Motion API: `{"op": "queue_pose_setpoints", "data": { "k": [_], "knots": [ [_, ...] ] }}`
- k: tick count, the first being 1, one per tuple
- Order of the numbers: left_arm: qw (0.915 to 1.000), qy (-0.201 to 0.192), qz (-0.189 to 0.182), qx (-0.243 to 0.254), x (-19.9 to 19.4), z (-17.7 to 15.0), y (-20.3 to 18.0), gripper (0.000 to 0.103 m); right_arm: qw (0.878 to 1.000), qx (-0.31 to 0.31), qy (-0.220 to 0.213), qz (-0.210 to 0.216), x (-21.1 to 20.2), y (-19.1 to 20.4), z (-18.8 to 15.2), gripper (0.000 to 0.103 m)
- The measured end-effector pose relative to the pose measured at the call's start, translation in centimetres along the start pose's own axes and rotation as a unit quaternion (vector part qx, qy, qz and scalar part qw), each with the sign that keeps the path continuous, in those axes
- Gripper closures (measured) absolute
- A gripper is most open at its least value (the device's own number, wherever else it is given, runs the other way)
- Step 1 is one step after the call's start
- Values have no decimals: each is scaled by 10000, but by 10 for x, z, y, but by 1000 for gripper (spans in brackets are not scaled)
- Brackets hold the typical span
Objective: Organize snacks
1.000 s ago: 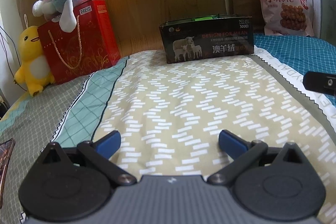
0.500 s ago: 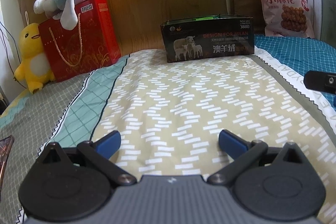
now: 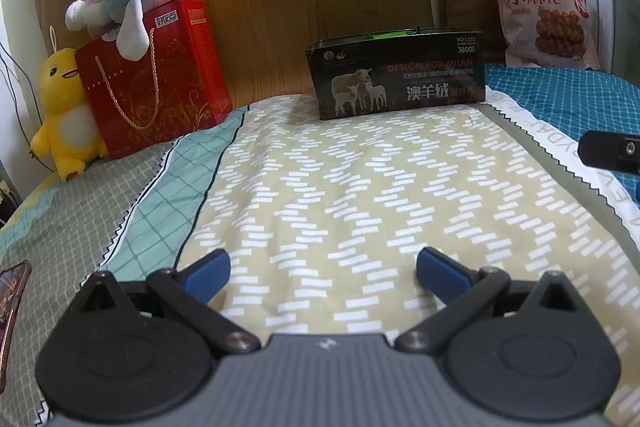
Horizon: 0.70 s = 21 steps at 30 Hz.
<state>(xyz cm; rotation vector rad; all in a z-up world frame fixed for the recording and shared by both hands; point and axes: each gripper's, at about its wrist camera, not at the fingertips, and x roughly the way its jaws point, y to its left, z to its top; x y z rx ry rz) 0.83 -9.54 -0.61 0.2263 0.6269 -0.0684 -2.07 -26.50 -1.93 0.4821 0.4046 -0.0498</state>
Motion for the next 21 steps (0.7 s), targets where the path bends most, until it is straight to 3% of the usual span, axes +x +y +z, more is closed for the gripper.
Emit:
{"op": "queue_pose_setpoints", "data": {
  "k": [21],
  "knots": [
    [10000, -7, 7, 39, 0, 0, -1, 0, 10000, 20, 8, 12, 1, 0, -1, 0]
  ]
}}
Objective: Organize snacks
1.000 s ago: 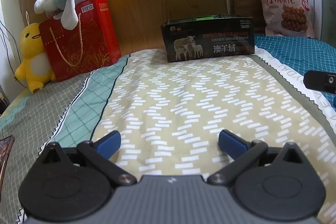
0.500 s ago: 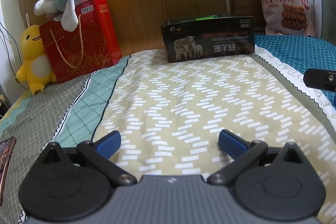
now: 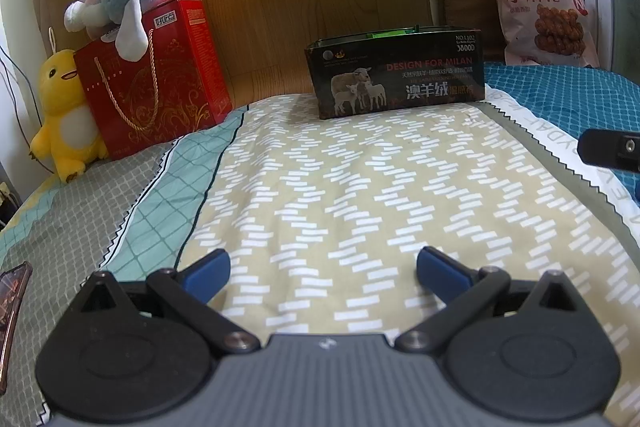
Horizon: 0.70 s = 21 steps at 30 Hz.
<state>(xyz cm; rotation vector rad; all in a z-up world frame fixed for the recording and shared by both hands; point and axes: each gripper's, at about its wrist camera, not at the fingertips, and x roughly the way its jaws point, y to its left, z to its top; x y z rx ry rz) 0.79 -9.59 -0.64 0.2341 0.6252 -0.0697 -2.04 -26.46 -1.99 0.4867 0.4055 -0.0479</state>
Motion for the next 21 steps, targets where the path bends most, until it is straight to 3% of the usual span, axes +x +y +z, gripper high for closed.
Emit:
{"op": "queue_pose_setpoints", "data": {
  "k": [21],
  "knots": [
    [9999, -35, 7, 94, -1, 0, 0, 0, 9998, 164, -78, -12, -6, 2, -2, 0]
  ]
}}
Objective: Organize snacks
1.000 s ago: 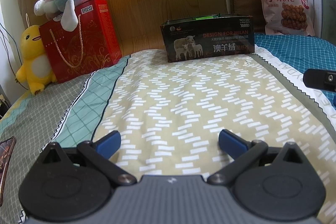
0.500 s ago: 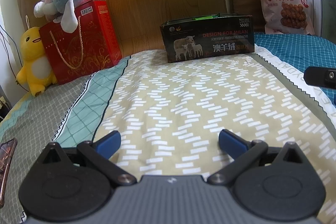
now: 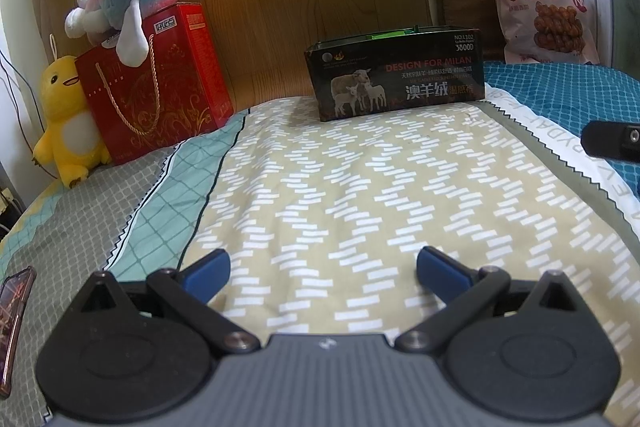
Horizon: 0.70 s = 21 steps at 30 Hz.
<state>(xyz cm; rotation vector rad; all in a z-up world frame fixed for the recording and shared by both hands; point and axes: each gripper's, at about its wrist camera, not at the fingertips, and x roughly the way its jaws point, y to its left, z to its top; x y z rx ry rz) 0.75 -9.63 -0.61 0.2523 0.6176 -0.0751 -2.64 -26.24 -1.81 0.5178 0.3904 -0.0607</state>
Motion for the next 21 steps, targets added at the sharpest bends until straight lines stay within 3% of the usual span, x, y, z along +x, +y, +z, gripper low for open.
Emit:
{"op": "queue_pose_setpoints", "data": {
  "k": [21],
  "knots": [
    [10000, -14, 7, 37, -1, 0, -1, 0, 10000, 14, 0, 7, 0, 0, 1, 0]
  ]
}}
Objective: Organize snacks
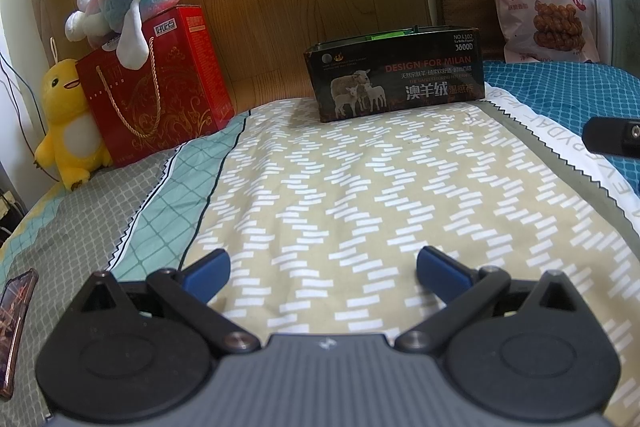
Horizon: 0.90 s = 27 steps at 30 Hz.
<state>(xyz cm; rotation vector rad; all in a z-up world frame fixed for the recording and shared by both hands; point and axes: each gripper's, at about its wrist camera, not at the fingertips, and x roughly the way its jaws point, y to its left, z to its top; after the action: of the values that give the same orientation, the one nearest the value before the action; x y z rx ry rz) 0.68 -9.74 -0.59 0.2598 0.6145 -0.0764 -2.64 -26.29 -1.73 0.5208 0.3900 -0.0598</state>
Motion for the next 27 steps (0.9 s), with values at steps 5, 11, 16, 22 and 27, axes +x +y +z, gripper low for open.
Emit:
{"op": "queue_pose_setpoints", "data": {
  "k": [5, 11, 16, 22, 27],
  "knots": [
    [10000, -6, 2, 16, 0, 0, 0, 0, 10000, 0, 2, 4, 0, 0, 0, 0],
    [10000, -12, 12, 46, 0, 0, -1, 0, 10000, 0, 5, 6, 0, 0, 1, 0],
    [9999, 39, -96, -67, 2, 1, 3, 0, 10000, -3, 4, 9, 0, 0, 1, 0],
    [9997, 89, -145, -183, 5, 2, 6, 0, 10000, -2, 10, 11, 0, -1, 1, 0],
    [10000, 22, 44, 5, 2, 3, -3, 0, 10000, 7, 1, 20, 0, 0, 1, 0]
  ]
}}
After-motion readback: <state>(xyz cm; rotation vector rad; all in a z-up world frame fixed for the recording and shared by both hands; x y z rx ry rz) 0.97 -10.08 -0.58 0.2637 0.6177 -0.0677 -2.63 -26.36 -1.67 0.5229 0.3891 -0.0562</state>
